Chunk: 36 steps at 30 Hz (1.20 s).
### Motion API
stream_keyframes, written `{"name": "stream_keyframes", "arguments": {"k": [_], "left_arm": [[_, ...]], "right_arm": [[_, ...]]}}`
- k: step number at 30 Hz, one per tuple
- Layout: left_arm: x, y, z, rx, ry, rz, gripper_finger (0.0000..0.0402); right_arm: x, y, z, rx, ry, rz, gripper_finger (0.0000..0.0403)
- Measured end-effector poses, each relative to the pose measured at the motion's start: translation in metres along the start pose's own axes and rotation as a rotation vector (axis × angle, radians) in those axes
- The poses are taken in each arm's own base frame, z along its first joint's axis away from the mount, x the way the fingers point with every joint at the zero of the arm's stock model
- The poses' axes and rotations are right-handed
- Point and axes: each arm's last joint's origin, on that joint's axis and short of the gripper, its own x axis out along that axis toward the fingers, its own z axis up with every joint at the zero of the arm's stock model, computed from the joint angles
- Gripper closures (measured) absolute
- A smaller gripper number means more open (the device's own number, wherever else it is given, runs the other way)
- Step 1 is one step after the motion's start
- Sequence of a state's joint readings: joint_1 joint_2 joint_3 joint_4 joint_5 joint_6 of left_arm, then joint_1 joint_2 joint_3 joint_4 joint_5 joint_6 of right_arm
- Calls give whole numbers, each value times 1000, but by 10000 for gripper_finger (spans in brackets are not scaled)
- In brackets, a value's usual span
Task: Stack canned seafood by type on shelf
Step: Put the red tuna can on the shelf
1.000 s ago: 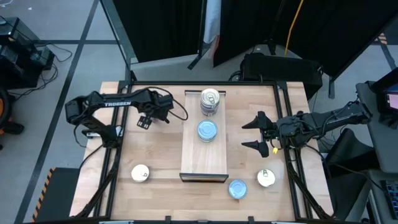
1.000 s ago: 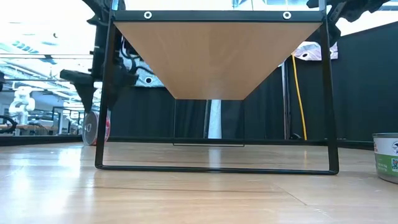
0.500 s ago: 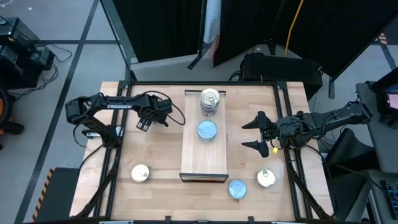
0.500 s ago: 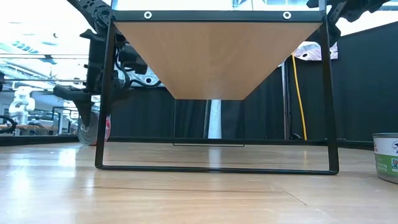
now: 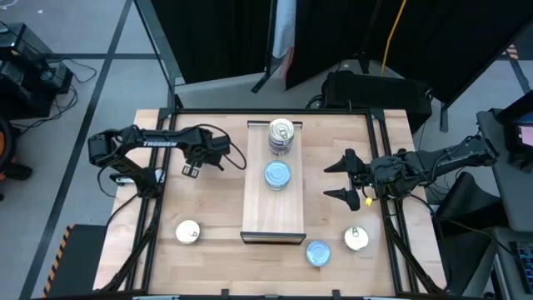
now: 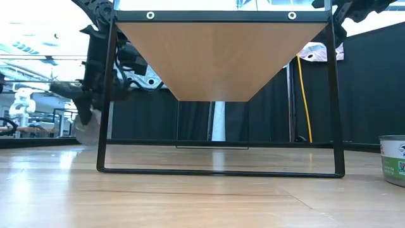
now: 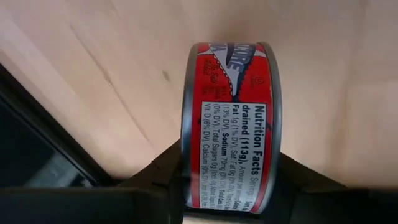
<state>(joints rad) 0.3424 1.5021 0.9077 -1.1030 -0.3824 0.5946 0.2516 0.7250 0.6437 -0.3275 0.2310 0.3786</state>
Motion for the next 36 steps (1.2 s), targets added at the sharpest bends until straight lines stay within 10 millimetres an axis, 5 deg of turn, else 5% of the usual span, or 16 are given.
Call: {"name": "stream_keyframes", "arguments": {"k": [5,9,17,23,28,36], "left_arm": [[-39,-14,-6,-163,61,-138,261],[-90,-24,-11,-338,-76,-213,261],[-211,-50,-45,-558,-674,-389,261],[-270,-65,-50,-542,-1256,-472,256],[-291,-76,-25,-451,-1468,-373,253],[-274,-94,53,-554,-1366,-225,251]], "right_arm": [[0,0,0,-3,0,0,28],[0,0,0,-10,0,-1,28],[0,0,0,-10,-3,-3,28],[0,0,1,-11,-12,-4,28],[0,0,1,-15,-11,-6,28],[0,0,1,-31,-16,-5,28]]}}
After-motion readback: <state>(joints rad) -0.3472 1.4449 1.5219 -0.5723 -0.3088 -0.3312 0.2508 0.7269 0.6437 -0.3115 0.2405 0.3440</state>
